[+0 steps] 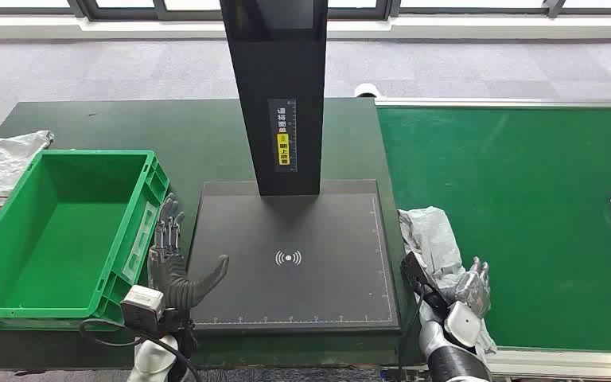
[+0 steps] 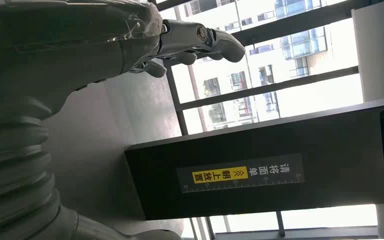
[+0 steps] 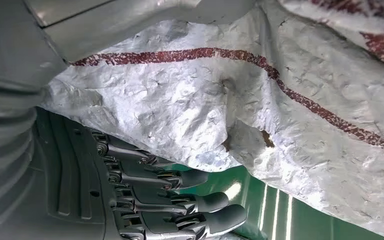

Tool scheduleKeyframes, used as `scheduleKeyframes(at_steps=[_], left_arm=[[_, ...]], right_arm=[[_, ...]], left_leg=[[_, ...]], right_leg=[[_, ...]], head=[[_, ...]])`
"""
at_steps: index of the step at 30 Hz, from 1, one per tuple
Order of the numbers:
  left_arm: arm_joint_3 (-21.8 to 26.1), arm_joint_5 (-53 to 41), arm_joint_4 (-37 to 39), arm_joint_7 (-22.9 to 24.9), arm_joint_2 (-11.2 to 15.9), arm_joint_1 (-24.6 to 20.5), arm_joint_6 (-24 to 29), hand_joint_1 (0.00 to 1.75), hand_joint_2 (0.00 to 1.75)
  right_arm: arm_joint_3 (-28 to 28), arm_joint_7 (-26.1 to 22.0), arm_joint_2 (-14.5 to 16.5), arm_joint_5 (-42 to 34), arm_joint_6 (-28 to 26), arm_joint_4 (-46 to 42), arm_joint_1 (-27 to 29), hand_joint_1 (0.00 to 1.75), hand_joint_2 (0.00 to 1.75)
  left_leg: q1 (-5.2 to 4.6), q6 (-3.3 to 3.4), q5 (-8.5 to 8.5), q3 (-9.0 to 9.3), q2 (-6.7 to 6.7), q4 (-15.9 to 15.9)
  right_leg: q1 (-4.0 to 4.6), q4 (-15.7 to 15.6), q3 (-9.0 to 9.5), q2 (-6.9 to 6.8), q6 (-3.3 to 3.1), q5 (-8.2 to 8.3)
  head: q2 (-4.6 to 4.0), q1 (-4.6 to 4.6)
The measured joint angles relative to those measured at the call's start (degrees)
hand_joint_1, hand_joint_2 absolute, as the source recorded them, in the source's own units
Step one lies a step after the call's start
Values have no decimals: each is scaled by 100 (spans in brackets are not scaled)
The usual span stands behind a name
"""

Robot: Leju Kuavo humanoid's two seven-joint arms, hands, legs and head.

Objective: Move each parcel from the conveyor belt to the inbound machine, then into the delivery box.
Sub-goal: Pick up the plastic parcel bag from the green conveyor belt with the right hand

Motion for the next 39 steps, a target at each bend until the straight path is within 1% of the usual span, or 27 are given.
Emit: scheduleKeyframes(at_steps=[8, 10, 13, 14, 15, 18, 23, 25, 26, 27, 30, 31, 32, 36, 37, 39], left_arm=[[0, 0, -4, 0, -1, 19, -14, 0, 175], [0, 0, -21, 0, -2, 43, -14, 0, 175], [0, -1, -64, 2, -4, 82, -5, 0, 175], [0, -2, -71, 2, -7, 88, -3, 0, 175], [0, -3, -72, 2, -10, 90, -1, 0, 175], [0, -3, -66, 2, -24, 86, 1, 0, 175], [0, -2, -37, 2, -31, 39, 3, 0, 175], [0, -2, -11, 2, -31, 6, 10, 0, 175], [0, -2, -3, 2, -31, -1, 15, 0, 175], [0, 1, 3, 2, -31, -4, 19, 0, 175], [0, 19, 11, 2, -31, -5, 21, 0, 175], [0, 23, 16, 2, -31, -5, 21, 0, 175], [0, 26, 22, 2, -32, -5, 21, 0, 175], [0, 26, 44, 2, -36, -10, 21, 0, 175], [0, 26, 52, 2, -37, -15, 21, 0, 175], [0, 26, 87, 2, -40, -44, 22, 0, 175]], right_arm=[[0, -154, -17, -64, 123, 27, -23, 175, 175], [-1, -425, -19, -233, -174, 18, 8, 175, 175], [1, -1291, 52, -898, -1183, -361, 228, 175, 175], [10, -1485, 92, -1073, -1382, -590, 313, 175, 175], [20, -1574, 128, -1180, -1449, -812, 379, 175, 175], [37, -1608, 182, -1328, -1470, -1233, 520, 175, 175], [39, -1668, 228, -1402, -1612, -1525, 634, 175, 175], [39, -1806, 248, -1428, -1705, -1618, 671, 175, 175], [38, -1972, 273, -1454, -1749, -1727, 712, 175, 175], [27, -2243, 313, -1516, -1784, -1908, 773, 175, 175], [-115, -3421, 495, -1959, -1833, -2812, 976, 175, 175], [-177, -3694, 552, -2092, -1845, -3109, 1011, 175, 175], [-229, -3845, 598, -2176, -1853, -3350, 1031, 175, 175], [-358, -4040, 680, -2348, -1855, -4003, 1146, 175, 175], [-396, -4233, 694, -2515, -1855, -4168, 1180, 175, 175], [-507, -4881, 722, -3090, -1856, -4568, 1228, 175, 175]], left_leg=[[0, 1, -4, 14, 7, 0], [0, 1, -4, 15, 8, 0], [-1, 1, -4, 9, 4, 0], [-1, 1, -4, 8, 3, 0], [0, 1, -4, 8, 2, 0], [1, 1, -4, 5, 2, -1], [0, 1, -6, 0, 3, -1], [-1, 2, -6, -1, 2, 0], [-1, 2, -6, -1, 2, 0], [-1, 2, -6, -1, 2, 0], [-2, 1, -6, -4, 2, 0], [-1, 1, -6, -4, 2, 0], [0, 0, -7, -3, 2, 0], [-1, 1, -9, -3, 3, 0], [-3, 1, -10, -4, 4, 0], [-6, 2, -10, -5, 3, 0]], right_leg=[[0, 0, 9, 12, 0, 0], [0, 0, 10, 13, 0, 0], [0, 0, 8, 10, 0, 0], [1, 0, 7, 9, 0, 0], [1, 0, 7, 9, 0, 0], [1, 0, 6, 9, -2, -2], [-1, 0, 0, 9, -2, -3], [-2, 0, 0, 8, -2, -3], [-2, 0, -1, 8, -1, -3], [-2, 0, -2, 8, -2, -3], [-1, 0, -6, 9, -2, -3], [0, 0, -6, 9, -2, -4], [2, 0, -5, 9, -1, -5], [-2, 0, -7, 10, 2, -8], [-5, 0, -9, 11, 2, -8], [-8, 0, -9, 10, 3, -8]], head=[[0, 0], [0, 0], [0, 0], [0, 0], [0, 0], [1, 0], [1, 0], [1, 0], [1, 0], [1, 0], [0, 0], [0, 0], [0, 0], [0, 0], [0, 0], [0, 0]])
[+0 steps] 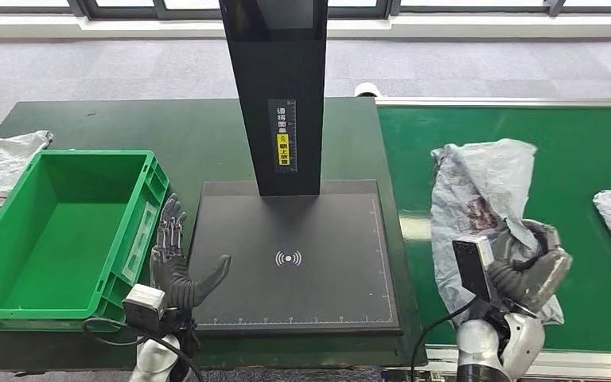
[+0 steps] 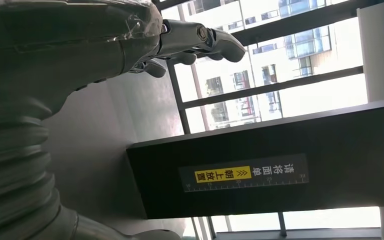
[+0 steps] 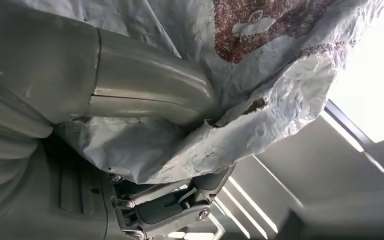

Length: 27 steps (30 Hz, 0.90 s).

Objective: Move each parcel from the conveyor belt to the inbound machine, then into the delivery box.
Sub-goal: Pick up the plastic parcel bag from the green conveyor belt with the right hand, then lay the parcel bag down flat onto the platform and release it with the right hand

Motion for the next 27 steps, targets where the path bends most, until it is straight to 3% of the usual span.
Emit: scheduleKeyframes(at_steps=[2, 4, 9, 13, 20, 27], left_arm=[[0, 1, 58, 0, -2, -54, 16, 0, 175], [0, 7, 122, 0, -3, -114, 44, 0, 175], [0, 55, 223, 0, -3, -178, 82, 0, 175], [0, 86, 287, 0, -3, -220, 103, 0, 175], [-109, 491, 374, -1, 89, -308, 387, 0, 175], [-116, 193, 407, -2, 57, -327, 107, 0, 175]], right_arm=[[-89, -578, 24, -602, -2, -436, 26, 175, 175], [-98, -796, 49, -916, -2, -881, 73, 175, 175], [104, -836, 67, -1148, 3, -1622, 175, 175, 175], [711, -816, 69, -1248, 17, -1664, 230, 175, 175], [2025, -160, 73, -612, 52, -420, 48, 175, 175], [2512, 190, 125, -440, 64, 1838, -410, 175, 175]], left_leg=[[0, 1, 0, 0, -2, 0], [-1, 2, -1, 1, -1, 0], [0, 3, -3, 2, 2, 0], [3, 3, -3, 4, 4, -3], [13, -3, 2, 8, 5, -4], [13, -2, 4, 3, -14, -3]], right_leg=[[0, 0, 3, -3, 0, 0], [0, 0, 4, -2, 0, 0], [0, 0, 5, 1, 0, 0], [4, 1, 7, 2, 0, 0], [14, 1, 14, 8, -1, 0], [13, 2, 16, -15, -1, 0]], head=[[0, 0], [1, 0], [1, 0], [0, 0], [0, 0], [1, 0]])
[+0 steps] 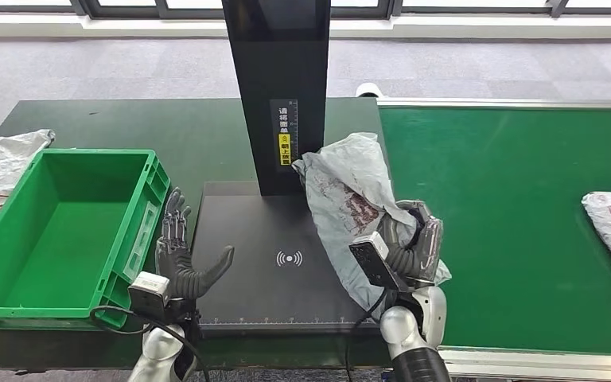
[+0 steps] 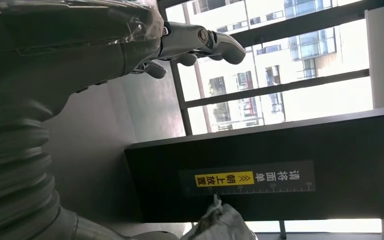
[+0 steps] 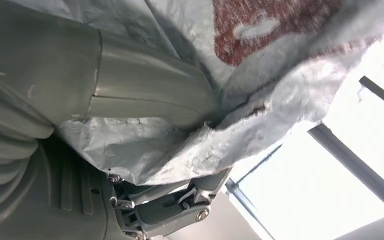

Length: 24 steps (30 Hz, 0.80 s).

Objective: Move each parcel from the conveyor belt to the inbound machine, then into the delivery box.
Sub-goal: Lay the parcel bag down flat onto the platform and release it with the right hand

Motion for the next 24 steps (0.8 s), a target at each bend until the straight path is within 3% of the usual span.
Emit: scheduleKeyframes(at_steps=[7, 24], left_arm=[[0, -19, 7, 0, -7, 0, -10, 0, 175], [0, -146, 101, 0, -28, -14, -103, 0, 175]], right_arm=[[39, -2, 40, 1, -12, 742, -142, 175, 175], [176, 279, 71, -14, 141, 1350, -326, 175, 175]], left_leg=[[-1, -1, -3, -4, 2, 0], [-1, -1, -2, -3, 4, 0]], right_leg=[[0, 0, -6, 2, -1, -2], [0, 0, -7, 3, -1, -2]], head=[[0, 0], [0, 0]])
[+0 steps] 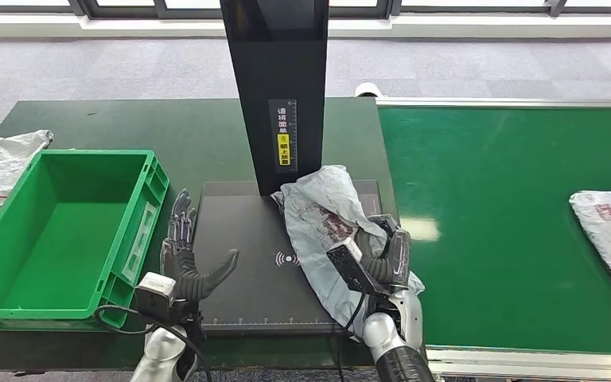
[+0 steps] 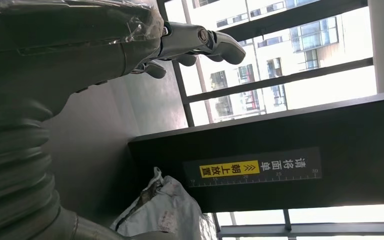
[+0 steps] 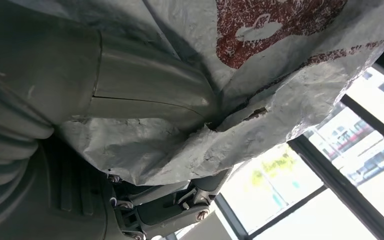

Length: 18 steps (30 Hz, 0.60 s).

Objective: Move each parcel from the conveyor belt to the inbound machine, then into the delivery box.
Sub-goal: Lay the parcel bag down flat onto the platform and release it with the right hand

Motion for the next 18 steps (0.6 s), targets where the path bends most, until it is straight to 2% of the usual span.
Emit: scheduleKeyframes(at_steps=[5, 10, 14, 15, 18], left_arm=[[0, -50, 17, 0, -19, -6, -56, 0, 175], [0, -64, 27, 0, -21, -6, -81, 0, 175], [0, -78, 30, 0, -23, -6, -108, 0, 175], [1, -79, 30, 0, -24, -6, -109, 0, 175], [3, -80, 30, 0, -24, -5, -108, 0, 175]], right_arm=[[80, 199, 7, 4, 677, 245, -97, 175, 175], [136, 204, 7, -67, 992, 410, -147, 175, 175], [140, 110, 7, -242, 1475, 522, -202, 147, 175], [142, 105, 7, -266, 1525, 546, -209, 147, 175], [143, 151, 7, -297, 1559, 600, -223, 164, 175]], left_leg=[[0, 0, 0, 0, 1, 0], [0, 0, 0, 0, 1, 0], [0, 0, 0, 0, 3, 0], [0, 0, 0, 0, 2, 0], [0, 0, 0, 0, 2, 0]], right_leg=[[0, 0, -1, 1, 0, 0], [0, 0, -1, 1, 0, 0], [0, 0, 0, 3, 0, 0], [0, 0, 0, 2, 0, 0], [0, 0, 0, 2, 0, 0]], head=[[1, 0], [0, 0], [0, 0], [-1, 0], [-1, 0]])
